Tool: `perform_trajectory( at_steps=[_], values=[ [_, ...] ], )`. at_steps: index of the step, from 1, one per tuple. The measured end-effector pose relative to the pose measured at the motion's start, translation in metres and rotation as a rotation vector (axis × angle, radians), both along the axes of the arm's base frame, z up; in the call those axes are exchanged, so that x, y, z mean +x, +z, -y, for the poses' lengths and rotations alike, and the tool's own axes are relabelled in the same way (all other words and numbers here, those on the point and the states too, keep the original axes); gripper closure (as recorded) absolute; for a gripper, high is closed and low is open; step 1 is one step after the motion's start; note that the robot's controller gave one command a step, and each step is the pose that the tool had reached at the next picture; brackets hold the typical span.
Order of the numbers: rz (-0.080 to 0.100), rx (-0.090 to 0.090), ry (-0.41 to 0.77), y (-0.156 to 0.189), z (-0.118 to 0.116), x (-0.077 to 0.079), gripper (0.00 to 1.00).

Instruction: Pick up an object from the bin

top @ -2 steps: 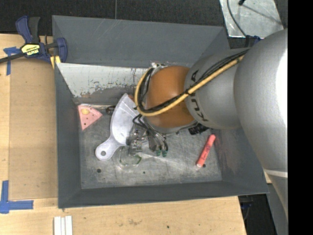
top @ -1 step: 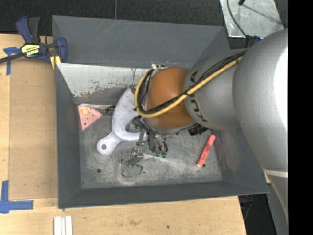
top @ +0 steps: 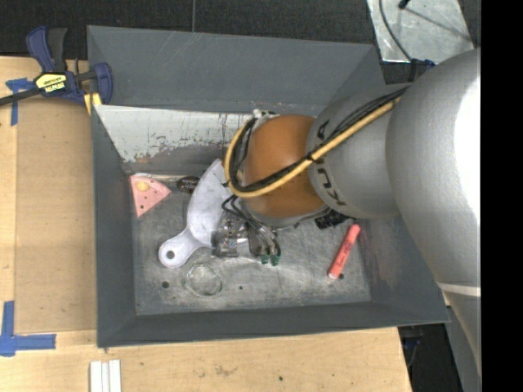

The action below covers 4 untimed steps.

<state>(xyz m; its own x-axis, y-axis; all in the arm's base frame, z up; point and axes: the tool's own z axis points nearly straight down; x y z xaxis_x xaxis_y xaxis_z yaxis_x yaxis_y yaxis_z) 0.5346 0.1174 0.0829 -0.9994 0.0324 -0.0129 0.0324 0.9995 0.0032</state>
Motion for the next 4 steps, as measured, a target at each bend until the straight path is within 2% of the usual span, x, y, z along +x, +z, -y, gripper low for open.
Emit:
perform_trajectory(
  at_steps=[1,2,3,4],
  values=[
    [0.000,0.000,0.000,0.000,0.000,0.000,1.00],
    [-0.019,-0.004,0.002,0.037,0.003,-0.004,1.00],
    [-0.010,-0.004,0.125,0.114,0.060,-0.039,0.00],
    [-0.011,-0.004,0.126,0.113,0.059,-0.040,0.00]
  ],
)
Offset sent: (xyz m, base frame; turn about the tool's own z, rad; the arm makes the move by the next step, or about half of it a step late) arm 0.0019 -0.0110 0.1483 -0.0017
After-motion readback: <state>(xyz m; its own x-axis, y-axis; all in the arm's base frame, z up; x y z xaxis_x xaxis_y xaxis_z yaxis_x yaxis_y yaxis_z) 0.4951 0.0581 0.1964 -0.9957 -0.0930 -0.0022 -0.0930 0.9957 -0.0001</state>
